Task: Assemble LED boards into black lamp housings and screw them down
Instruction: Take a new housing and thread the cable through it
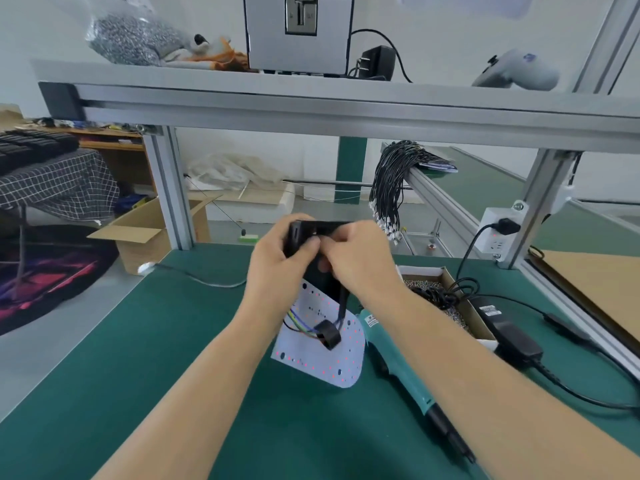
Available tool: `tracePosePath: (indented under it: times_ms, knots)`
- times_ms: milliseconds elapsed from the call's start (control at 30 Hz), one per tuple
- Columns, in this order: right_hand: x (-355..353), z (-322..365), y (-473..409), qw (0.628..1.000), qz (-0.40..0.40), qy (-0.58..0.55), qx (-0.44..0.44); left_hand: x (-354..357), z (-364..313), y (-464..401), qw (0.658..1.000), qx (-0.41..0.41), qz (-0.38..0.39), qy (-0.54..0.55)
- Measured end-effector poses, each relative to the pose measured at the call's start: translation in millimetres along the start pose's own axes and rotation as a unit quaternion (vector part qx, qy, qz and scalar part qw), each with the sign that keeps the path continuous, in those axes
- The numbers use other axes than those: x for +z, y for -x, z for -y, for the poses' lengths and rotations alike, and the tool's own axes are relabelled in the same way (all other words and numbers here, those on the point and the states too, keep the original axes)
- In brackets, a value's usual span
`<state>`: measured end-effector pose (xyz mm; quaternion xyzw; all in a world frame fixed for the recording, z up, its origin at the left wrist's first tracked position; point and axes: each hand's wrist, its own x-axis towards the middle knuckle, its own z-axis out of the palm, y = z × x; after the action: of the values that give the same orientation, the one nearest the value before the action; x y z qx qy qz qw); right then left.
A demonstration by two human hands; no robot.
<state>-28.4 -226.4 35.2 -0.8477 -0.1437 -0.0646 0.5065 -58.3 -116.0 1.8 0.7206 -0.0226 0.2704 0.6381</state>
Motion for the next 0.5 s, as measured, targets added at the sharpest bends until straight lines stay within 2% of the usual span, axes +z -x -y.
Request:
tracePosePath:
  times_ms: [67, 100, 133, 200, 267, 333, 400, 433, 467, 500]
  knots:
    - [7.0, -0.4, -6.4, 0.979, 0.037, -0.177, 0.091, -1.4, 1.0, -8.4, 0.998, -0.041, -0.039, 0.012]
    - [8.6, -0.4, -4.8, 0.951, 0.079, -0.266, 0.139, -3.3, 2.6, -13.5, 0.995, -0.063, -0.077, 0.004]
    - [8.7, -2.1, -1.0, 0.930, 0.124, -0.305, 0.163, -6.2, 5.4, -17.6, 0.990, -0.079, -0.120, -0.010]
    - [10.4, -10.4, 9.9, 0.928, 0.181, -0.295, 0.139, -12.3, 10.2, -20.6, 0.978, -0.094, -0.186, -0.022]
    - [10.2, -15.5, 19.4, 0.953, 0.136, -0.261, 0.068, -14.3, 12.3, -18.6, 0.976, -0.093, -0.198, 0.009]
    - [10.7, -16.1, 17.9, 0.987, 0.036, -0.155, 0.001, -12.5, 13.3, -13.1, 0.984, -0.084, -0.153, 0.041]
    - [13.6, -11.8, 10.6, 0.999, 0.002, 0.029, -0.038, -7.2, 7.6, -7.0, 0.997, -0.051, -0.059, 0.021]
    - [14.6, -8.2, 7.5, 0.997, -0.002, 0.072, -0.030, -4.9, 3.9, -5.4, 0.999, -0.045, -0.022, 0.015]
    - [14.7, -5.5, 4.6, 0.999, -0.004, 0.050, -0.010, -3.7, 0.8, -4.8, 0.998, -0.052, -0.007, 0.037]
    - [12.8, -3.4, 3.6, 0.999, -0.010, -0.028, 0.020, -2.5, -2.8, -3.2, 0.993, -0.075, -0.007, 0.090]
